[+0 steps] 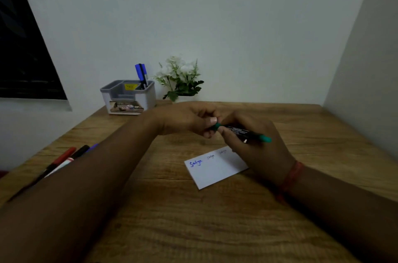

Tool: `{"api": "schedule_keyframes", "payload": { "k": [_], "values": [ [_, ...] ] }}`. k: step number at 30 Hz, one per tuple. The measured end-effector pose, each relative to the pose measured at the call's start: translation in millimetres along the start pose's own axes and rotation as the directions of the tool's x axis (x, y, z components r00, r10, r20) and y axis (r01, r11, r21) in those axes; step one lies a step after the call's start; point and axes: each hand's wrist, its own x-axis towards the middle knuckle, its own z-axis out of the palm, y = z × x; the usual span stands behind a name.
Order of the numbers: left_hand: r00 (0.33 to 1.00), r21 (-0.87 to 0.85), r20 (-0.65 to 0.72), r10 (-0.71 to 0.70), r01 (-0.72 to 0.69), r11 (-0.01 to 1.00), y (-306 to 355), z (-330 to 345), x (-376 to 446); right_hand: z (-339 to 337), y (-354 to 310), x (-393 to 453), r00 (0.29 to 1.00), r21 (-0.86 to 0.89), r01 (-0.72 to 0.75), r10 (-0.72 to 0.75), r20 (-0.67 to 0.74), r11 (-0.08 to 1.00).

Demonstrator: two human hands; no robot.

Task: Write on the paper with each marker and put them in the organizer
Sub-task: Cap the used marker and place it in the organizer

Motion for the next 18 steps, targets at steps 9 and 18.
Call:
{"api": "schedule_keyframes", "payload": {
  "k": [9,18],
  "values": [
    [0.989,-0.053,-0.141,-0.048,0.041,0.998,-24,12,4,2,-3,1,0.999,-0.036,0.023,-0.024,-0.024,0.999],
    [0.875,0.342,-0.483,-0.044,0.235,0.91,-32,8,3,-11,3,4,0.98,0.108,-0.166,0.176,-0.089,0.98]
  ]
}}
